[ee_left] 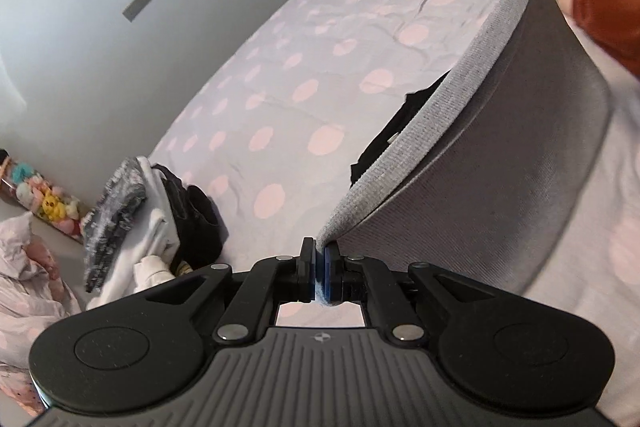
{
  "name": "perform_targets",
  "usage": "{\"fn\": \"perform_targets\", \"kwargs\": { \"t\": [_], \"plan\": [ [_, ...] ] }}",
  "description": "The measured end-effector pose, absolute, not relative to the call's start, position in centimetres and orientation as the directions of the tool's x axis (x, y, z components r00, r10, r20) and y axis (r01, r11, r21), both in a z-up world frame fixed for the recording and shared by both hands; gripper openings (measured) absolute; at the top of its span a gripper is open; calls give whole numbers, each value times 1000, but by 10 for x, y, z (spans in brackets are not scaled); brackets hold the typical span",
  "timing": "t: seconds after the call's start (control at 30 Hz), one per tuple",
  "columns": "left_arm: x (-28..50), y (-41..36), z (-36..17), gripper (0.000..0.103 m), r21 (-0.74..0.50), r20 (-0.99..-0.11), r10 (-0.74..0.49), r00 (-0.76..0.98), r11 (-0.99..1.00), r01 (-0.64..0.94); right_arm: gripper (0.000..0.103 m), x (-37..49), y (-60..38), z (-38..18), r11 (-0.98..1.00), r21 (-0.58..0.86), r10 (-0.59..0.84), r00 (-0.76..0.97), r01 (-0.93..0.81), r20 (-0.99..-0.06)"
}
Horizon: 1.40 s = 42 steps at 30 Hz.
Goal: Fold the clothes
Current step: 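Lift the hem with both grippers and fold it over onto the black collar, then open both grippers to lay the folded hem down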
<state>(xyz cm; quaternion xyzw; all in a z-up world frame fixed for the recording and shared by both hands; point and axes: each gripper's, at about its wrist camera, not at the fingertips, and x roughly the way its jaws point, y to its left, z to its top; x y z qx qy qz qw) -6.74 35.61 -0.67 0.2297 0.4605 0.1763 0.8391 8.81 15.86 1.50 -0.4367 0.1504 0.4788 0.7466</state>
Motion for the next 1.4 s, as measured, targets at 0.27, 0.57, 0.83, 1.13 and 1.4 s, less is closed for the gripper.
{"fn": "perform_targets", "kwargs": {
  "t": [0.27, 0.57, 0.83, 1.13, 1.4],
  "plan": [
    [-7, 437, -68, 5, 451, -772, 432, 467, 889, -76, 8, 158, 240, -49, 143, -479, 533, 475, -866, -700],
    [33, 503, -134, 5, 322, -838, 325, 438, 943, -85, 8, 222, 298, -123, 191, -352, 476, 400, -916, -783],
    [26, 524, -165, 13, 234, -820, 297, 489, 954, -188, 10, 243, 303, -157, 317, -222, 510, 363, -922, -780],
    [25, 534, -160, 25, 161, -760, 360, 542, 911, -379, 19, 267, 309, -158, 495, -156, 529, 439, -855, -726],
    [-22, 515, -129, 37, 85, -698, 460, 549, 814, -574, 23, 269, 261, -124, 659, 74, 585, 449, -748, -676]
  ]
}}
